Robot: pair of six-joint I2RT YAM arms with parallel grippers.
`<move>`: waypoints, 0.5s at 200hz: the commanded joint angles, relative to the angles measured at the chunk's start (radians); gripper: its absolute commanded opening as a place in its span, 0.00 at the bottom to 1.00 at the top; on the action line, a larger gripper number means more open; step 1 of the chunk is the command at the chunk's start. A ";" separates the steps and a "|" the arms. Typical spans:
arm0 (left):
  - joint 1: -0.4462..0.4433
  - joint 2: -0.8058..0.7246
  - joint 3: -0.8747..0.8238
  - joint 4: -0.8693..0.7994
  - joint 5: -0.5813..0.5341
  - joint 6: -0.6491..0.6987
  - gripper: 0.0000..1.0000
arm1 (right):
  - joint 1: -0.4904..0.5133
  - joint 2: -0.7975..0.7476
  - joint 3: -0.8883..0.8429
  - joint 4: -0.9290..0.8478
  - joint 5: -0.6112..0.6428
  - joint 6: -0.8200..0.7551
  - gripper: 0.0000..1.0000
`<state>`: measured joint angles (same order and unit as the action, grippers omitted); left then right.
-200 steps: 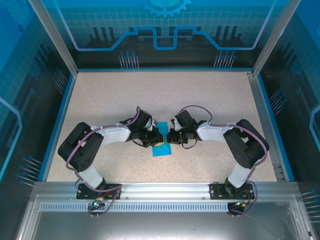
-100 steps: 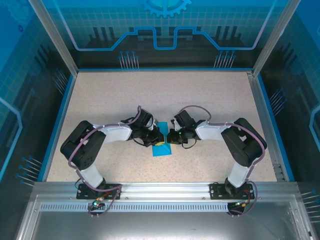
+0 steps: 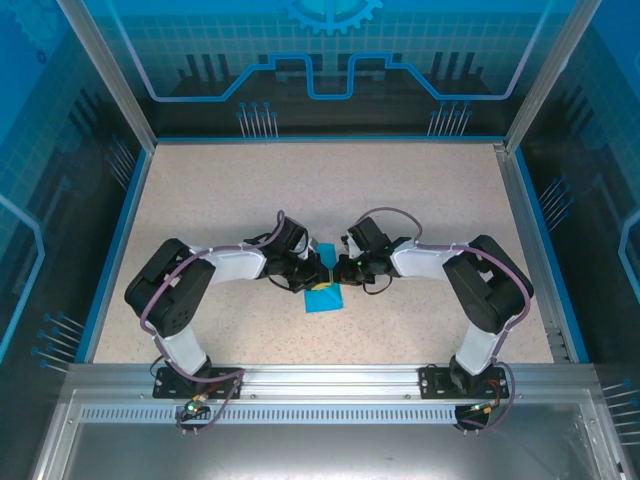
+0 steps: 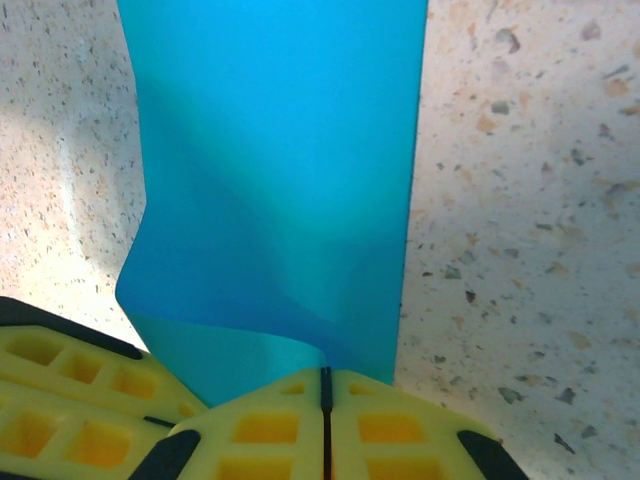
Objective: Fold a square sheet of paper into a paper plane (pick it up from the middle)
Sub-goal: Fold the triangle a second time at the center of the table.
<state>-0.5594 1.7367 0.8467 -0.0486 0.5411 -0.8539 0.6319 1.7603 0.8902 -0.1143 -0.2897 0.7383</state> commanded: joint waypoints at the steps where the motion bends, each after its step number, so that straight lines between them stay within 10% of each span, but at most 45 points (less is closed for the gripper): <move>1: -0.008 0.020 0.027 -0.030 0.023 0.034 0.08 | -0.012 0.008 0.010 -0.021 0.018 -0.016 0.07; 100: -0.017 0.041 0.036 -0.036 0.025 0.038 0.08 | -0.016 0.004 -0.003 -0.022 0.039 -0.011 0.07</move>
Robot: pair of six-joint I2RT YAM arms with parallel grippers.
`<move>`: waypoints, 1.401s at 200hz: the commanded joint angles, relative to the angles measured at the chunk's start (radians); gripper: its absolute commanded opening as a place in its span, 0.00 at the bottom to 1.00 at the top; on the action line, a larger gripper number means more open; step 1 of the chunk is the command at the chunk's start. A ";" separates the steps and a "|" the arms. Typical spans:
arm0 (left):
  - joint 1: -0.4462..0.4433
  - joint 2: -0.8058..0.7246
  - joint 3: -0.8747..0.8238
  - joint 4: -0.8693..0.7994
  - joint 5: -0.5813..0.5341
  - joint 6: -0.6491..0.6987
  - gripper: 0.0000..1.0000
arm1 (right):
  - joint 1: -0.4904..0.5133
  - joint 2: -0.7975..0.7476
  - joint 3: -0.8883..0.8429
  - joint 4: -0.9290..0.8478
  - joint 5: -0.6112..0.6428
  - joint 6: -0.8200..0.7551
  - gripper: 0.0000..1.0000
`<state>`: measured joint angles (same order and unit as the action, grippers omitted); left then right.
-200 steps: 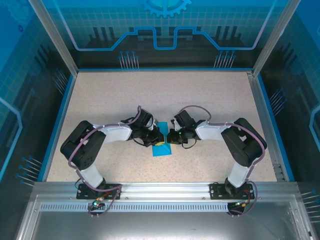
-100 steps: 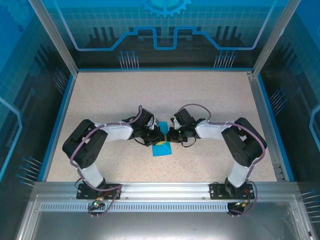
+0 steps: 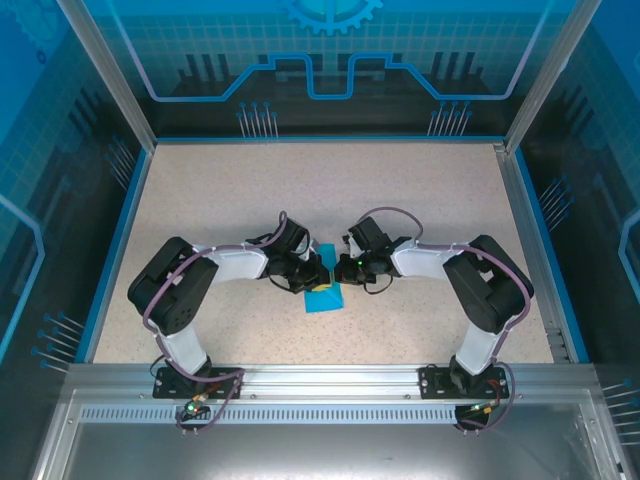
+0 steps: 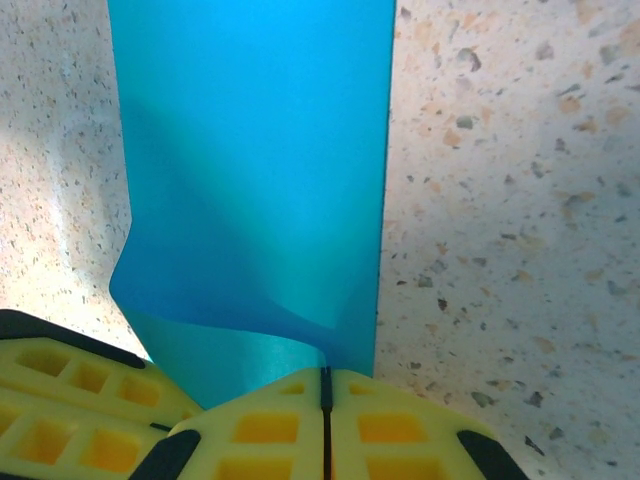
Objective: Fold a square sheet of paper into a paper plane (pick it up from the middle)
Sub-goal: Fold the triangle a second time at the center of the table.
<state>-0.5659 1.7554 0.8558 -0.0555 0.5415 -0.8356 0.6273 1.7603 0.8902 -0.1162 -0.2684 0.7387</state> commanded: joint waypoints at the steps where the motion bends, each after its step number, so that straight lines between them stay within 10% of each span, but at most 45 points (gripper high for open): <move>1: -0.011 0.022 0.027 -0.029 0.026 0.020 0.08 | -0.012 0.004 -0.002 -0.020 0.017 -0.012 0.07; 280: -0.010 0.054 0.032 -0.045 0.009 0.023 0.07 | -0.013 0.005 -0.005 -0.043 0.027 0.004 0.07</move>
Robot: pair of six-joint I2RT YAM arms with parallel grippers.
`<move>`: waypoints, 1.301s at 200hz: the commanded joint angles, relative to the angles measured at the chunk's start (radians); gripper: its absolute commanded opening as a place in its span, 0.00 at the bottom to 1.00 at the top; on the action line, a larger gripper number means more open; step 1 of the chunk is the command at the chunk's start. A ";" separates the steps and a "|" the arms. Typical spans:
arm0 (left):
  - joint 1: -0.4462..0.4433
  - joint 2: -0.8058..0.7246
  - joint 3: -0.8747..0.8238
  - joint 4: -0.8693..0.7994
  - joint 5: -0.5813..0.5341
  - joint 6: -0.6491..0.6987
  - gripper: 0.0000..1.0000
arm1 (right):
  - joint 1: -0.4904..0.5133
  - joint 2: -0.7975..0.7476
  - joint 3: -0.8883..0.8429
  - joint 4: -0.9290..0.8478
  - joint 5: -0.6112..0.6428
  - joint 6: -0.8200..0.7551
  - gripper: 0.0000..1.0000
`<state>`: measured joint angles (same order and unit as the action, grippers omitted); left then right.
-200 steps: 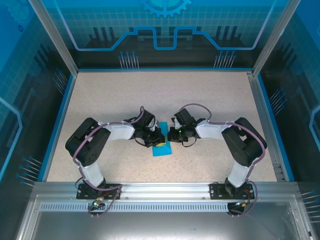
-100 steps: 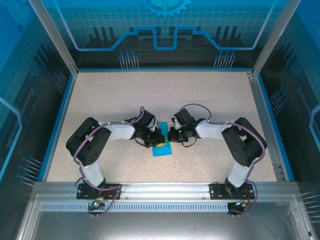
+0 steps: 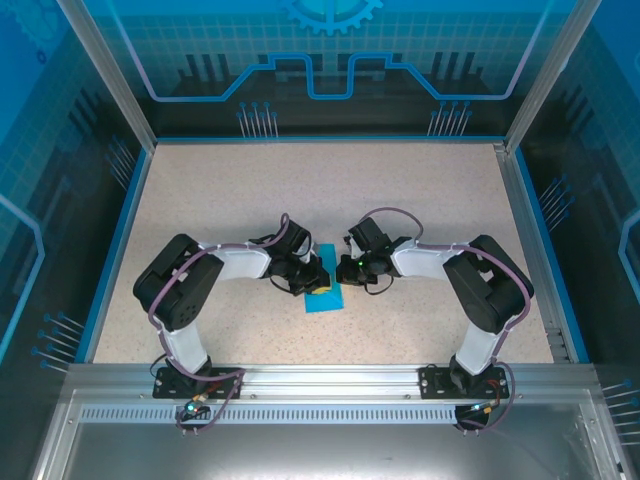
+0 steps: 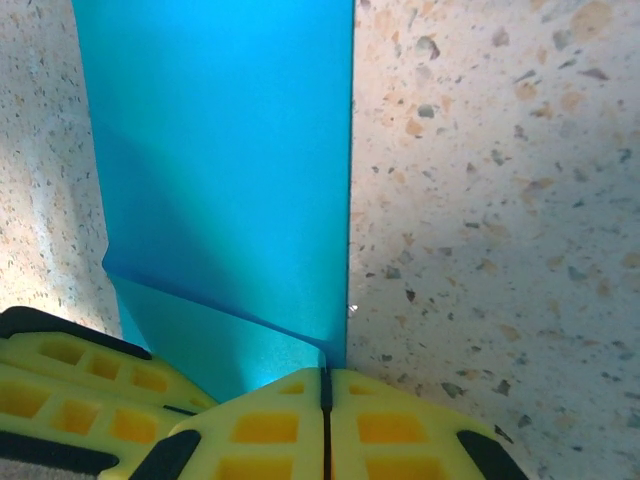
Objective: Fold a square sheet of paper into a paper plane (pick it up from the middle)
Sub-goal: Fold the triangle a second time at the center of the table.
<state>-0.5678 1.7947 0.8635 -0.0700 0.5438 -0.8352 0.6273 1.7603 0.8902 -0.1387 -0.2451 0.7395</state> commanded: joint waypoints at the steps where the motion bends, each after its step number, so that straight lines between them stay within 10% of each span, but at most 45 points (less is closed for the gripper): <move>1: -0.010 0.014 0.025 -0.032 0.007 0.022 0.07 | -0.013 0.005 -0.005 -0.021 0.003 0.003 0.07; 260: -0.009 0.040 0.026 -0.074 -0.031 0.013 0.06 | 0.003 -0.047 0.008 -0.031 -0.007 -0.008 0.13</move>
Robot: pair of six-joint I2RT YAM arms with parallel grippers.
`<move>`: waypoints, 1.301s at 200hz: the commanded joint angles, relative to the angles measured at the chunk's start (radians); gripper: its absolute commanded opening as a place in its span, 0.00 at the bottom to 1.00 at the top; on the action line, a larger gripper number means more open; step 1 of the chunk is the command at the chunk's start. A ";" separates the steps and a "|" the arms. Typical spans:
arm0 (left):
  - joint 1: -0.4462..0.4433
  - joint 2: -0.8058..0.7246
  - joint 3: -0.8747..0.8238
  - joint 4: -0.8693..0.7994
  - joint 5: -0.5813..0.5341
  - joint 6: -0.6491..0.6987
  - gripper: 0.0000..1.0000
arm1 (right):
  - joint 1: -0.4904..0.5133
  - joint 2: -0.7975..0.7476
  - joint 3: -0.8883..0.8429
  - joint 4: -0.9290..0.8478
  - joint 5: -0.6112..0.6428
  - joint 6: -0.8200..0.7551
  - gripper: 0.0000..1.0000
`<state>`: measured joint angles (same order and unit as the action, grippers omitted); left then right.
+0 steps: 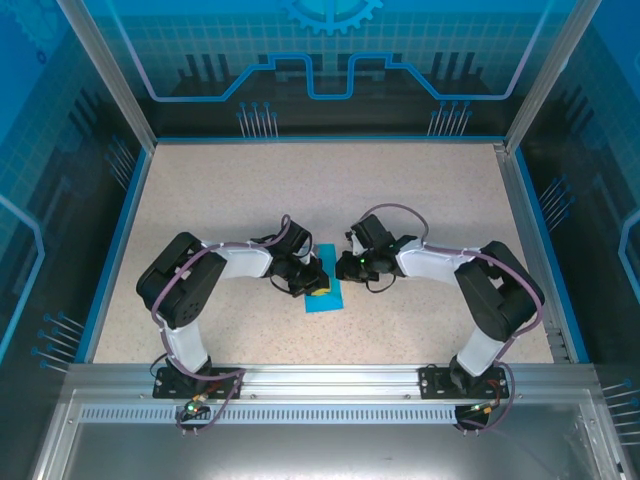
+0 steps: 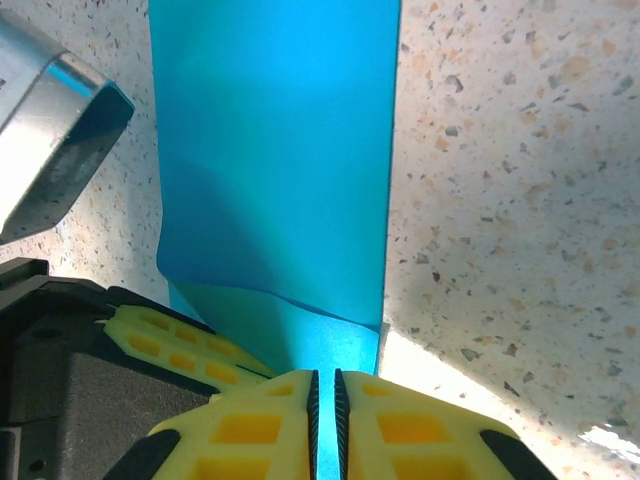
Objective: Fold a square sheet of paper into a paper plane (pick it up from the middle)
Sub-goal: Fold the triangle a second time at the center of the table.
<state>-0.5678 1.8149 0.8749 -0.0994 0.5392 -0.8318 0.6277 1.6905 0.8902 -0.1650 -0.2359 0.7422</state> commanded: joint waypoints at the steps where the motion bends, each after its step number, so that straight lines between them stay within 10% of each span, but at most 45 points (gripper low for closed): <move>1: -0.009 0.020 0.014 -0.045 -0.027 0.010 0.06 | 0.003 0.024 0.008 -0.004 -0.017 -0.010 0.14; 260: -0.007 -0.050 0.030 -0.108 -0.177 0.001 0.06 | 0.007 0.134 0.051 -0.021 -0.045 -0.038 0.11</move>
<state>-0.5678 1.7367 0.8753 -0.1501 0.4183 -0.8322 0.6281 1.7920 0.9241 -0.1688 -0.2707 0.7231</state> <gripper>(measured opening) 0.068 0.109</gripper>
